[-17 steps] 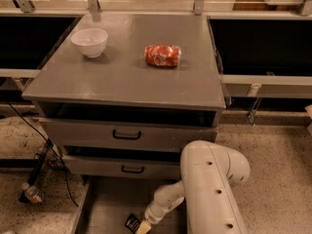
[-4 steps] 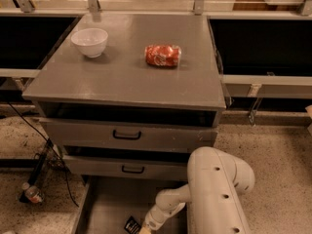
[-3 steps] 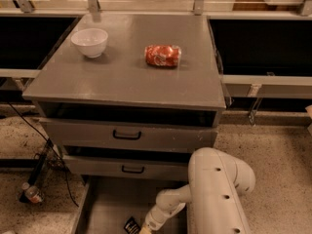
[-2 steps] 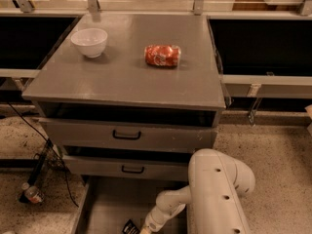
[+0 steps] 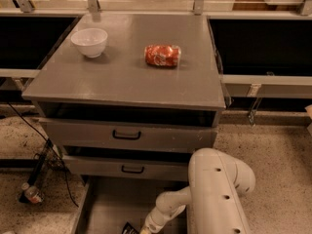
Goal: Pick rxbar chocolate from bottom drawer and place on counter
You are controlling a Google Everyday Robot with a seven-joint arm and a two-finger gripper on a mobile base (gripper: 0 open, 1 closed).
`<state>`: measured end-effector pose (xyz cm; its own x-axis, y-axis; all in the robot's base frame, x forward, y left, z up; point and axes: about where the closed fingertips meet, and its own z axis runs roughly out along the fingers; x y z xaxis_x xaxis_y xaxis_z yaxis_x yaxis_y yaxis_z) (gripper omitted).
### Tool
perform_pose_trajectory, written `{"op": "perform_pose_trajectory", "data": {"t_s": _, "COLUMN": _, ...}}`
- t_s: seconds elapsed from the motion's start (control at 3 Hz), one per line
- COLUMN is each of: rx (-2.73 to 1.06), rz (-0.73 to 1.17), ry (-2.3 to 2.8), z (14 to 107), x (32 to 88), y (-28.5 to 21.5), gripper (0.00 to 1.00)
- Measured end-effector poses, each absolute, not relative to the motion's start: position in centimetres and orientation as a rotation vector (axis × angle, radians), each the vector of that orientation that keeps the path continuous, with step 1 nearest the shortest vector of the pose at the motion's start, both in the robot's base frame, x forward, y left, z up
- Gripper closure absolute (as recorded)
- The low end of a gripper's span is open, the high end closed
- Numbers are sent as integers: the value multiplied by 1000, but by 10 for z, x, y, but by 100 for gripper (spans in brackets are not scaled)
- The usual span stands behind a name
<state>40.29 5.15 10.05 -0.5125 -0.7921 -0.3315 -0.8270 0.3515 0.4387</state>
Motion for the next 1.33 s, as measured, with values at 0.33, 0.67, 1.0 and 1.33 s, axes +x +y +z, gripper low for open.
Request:
{"op": "perform_pose_trajectory", "data": {"t_s": 0.33, "rx": -1511, "rz": 864, "ry": 2527, "z": 101, "x": 402, "y": 51, "gripper": 100}}
{"op": "perform_pose_trajectory", "data": {"t_s": 0.67, "rx": -1509, "rz": 851, "ry": 2524, "z": 100, "x": 401, "y": 50, "gripper": 100}}
{"op": "perform_pose_trajectory", "data": {"t_s": 1.0, "rx": -1503, "rz": 827, "ry": 2515, "z": 102, "x": 404, "y": 51, "gripper": 100}}
{"op": "perform_pose_trajectory", "data": {"t_s": 1.33, "rx": -1499, "rz": 754, "ry": 2480, "z": 131, "x": 419, "y": 49, "gripper": 100}}
